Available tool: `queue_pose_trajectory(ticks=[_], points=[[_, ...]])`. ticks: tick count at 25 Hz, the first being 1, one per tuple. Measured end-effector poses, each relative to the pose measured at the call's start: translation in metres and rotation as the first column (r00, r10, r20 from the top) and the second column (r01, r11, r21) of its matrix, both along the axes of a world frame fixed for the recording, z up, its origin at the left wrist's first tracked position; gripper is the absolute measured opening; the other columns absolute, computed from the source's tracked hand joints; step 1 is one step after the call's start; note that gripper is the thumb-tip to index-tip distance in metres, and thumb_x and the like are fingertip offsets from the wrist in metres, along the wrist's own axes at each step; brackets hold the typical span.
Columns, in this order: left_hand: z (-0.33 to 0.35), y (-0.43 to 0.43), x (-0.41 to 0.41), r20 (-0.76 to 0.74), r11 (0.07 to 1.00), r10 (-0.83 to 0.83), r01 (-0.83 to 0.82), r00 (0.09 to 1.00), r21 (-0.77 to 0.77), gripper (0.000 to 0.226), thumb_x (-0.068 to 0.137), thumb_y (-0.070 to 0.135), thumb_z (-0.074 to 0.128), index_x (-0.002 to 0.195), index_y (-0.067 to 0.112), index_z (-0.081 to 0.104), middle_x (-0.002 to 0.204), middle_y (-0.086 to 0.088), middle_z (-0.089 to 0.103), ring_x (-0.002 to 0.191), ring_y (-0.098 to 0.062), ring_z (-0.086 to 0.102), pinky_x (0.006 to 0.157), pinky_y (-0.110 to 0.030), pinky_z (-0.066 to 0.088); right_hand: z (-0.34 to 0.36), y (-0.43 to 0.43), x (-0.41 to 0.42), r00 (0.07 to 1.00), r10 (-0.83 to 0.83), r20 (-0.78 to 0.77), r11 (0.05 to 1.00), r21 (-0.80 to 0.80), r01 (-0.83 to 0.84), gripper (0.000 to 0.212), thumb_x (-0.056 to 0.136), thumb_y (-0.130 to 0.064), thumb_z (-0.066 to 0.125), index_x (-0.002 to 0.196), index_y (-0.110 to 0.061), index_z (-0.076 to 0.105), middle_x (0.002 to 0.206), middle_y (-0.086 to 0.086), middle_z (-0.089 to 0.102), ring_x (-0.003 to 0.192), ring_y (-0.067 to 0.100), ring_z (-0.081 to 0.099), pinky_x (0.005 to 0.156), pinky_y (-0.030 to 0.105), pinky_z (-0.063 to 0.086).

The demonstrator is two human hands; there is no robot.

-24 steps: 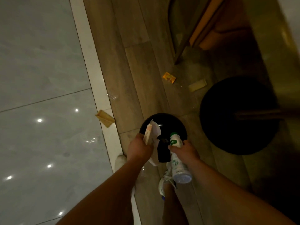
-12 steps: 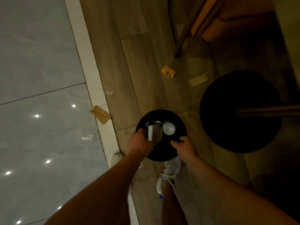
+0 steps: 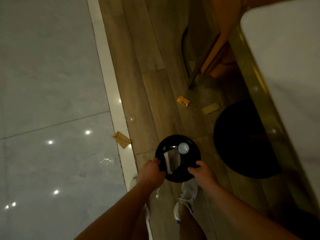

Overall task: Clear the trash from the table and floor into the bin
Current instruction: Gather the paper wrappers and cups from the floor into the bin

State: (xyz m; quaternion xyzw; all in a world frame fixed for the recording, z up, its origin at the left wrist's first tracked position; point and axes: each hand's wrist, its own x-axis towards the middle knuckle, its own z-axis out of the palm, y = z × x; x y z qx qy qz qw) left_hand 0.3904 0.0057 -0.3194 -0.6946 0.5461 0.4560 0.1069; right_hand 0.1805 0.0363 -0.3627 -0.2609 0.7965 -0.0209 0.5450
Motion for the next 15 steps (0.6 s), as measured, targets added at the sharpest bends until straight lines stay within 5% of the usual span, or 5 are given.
queue_pose_trajectory(ticks=[5, 12, 15], points=[[0.103, 0.015, 0.036, -0.015, 0.999, -0.038, 0.038, 0.999, -0.001, 0.052, 0.076, 0.036, 0.060, 0.126, 0.025, 0.052, 0.115, -0.001, 0.063, 0.097, -0.017, 0.062, 0.071, -0.025, 0.044, 0.105, -0.001, 0.015, 0.983, 0.182, -0.032, 0.983, 0.000, -0.182, 0.062, 0.087, -0.039, 0.066, 0.139, -0.012, 0.046, 0.142, 0.012, 0.051, 0.126, 0.031, 0.051, 0.095, 0.036, 0.044], [0.199, 0.025, 0.126, -0.052, 0.998, -0.038, 0.036, 0.998, -0.045, 0.050, 0.077, 0.040, 0.059, 0.125, 0.025, 0.055, 0.106, -0.002, 0.069, 0.092, -0.015, 0.064, 0.074, -0.024, 0.047, 0.223, 0.000, 0.073, 0.943, 0.321, -0.087, 0.945, -0.040, -0.326, 0.039, 0.088, -0.027, 0.066, 0.114, 0.001, 0.060, 0.117, 0.019, 0.064, 0.104, 0.028, 0.062, 0.086, 0.034, 0.049], [0.219, 0.021, 0.166, -0.043, 0.995, -0.013, 0.009, 0.999, -0.097, 0.050, 0.077, 0.038, 0.059, 0.125, 0.025, 0.055, 0.103, -0.002, 0.069, 0.089, -0.013, 0.064, 0.072, -0.023, 0.047, 0.248, -0.015, 0.091, 0.931, 0.343, -0.125, 0.932, -0.076, -0.354, 0.032, 0.090, -0.022, 0.061, 0.115, -0.001, 0.060, 0.121, 0.016, 0.064, 0.102, 0.024, 0.061, 0.067, 0.023, 0.045]])
